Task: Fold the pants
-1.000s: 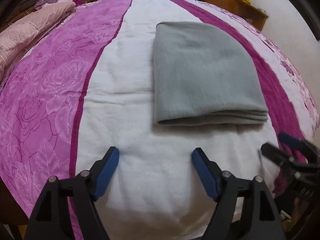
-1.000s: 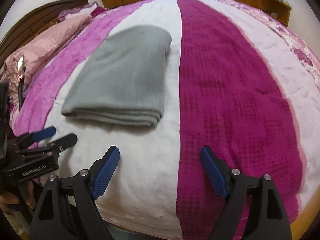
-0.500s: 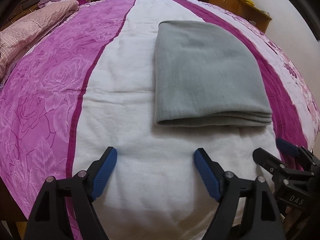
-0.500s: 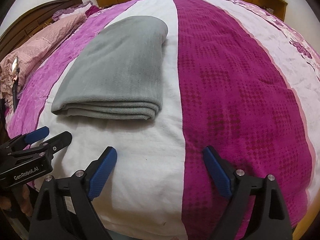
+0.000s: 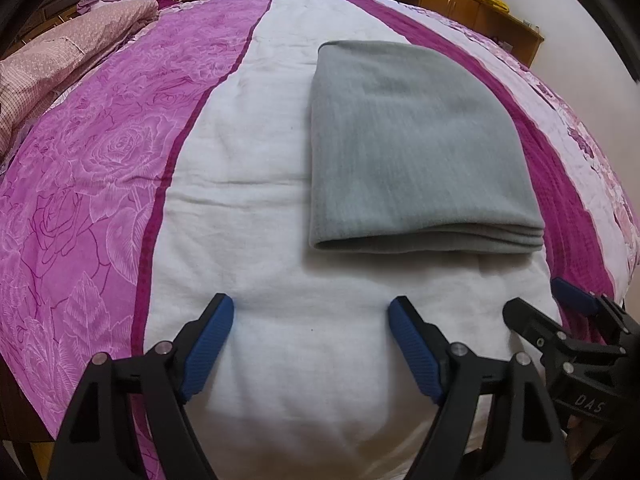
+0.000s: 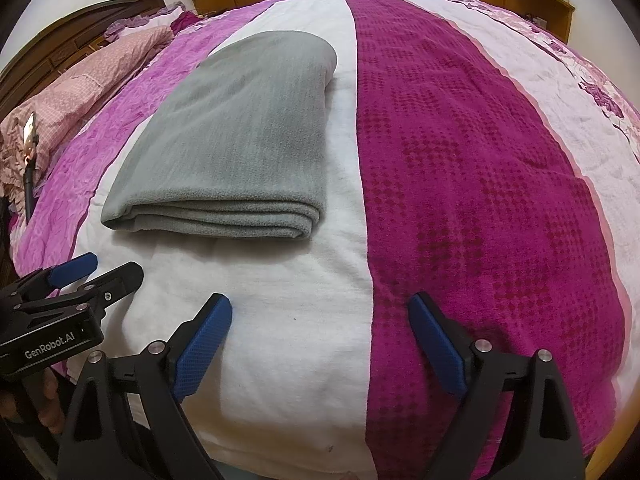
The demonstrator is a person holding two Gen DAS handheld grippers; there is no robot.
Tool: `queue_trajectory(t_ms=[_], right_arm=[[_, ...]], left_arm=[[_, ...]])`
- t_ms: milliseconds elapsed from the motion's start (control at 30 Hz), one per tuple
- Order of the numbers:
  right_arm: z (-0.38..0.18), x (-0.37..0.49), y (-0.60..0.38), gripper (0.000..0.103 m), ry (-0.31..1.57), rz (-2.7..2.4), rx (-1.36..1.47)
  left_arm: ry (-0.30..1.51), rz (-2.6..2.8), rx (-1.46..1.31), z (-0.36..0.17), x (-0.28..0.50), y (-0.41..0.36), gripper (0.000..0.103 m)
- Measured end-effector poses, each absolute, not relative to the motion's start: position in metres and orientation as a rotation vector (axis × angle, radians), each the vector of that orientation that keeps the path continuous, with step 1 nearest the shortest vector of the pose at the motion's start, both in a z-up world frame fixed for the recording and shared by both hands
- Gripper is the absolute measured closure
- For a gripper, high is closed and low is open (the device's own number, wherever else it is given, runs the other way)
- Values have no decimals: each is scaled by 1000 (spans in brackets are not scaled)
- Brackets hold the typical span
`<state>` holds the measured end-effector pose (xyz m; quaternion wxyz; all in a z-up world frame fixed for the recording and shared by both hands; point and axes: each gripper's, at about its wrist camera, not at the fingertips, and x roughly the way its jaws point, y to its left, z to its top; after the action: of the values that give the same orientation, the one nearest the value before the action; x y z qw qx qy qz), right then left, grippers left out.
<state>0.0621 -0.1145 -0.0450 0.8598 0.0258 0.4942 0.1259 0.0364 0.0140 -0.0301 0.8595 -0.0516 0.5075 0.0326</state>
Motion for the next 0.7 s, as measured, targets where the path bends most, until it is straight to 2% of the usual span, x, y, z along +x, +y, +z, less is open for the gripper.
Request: queue_trajectory(t_ms=[700], right_arm=[[-46, 65, -111, 16, 1041, 247, 32]], left_arm=[[1078, 62, -85, -32, 39, 11, 16]])
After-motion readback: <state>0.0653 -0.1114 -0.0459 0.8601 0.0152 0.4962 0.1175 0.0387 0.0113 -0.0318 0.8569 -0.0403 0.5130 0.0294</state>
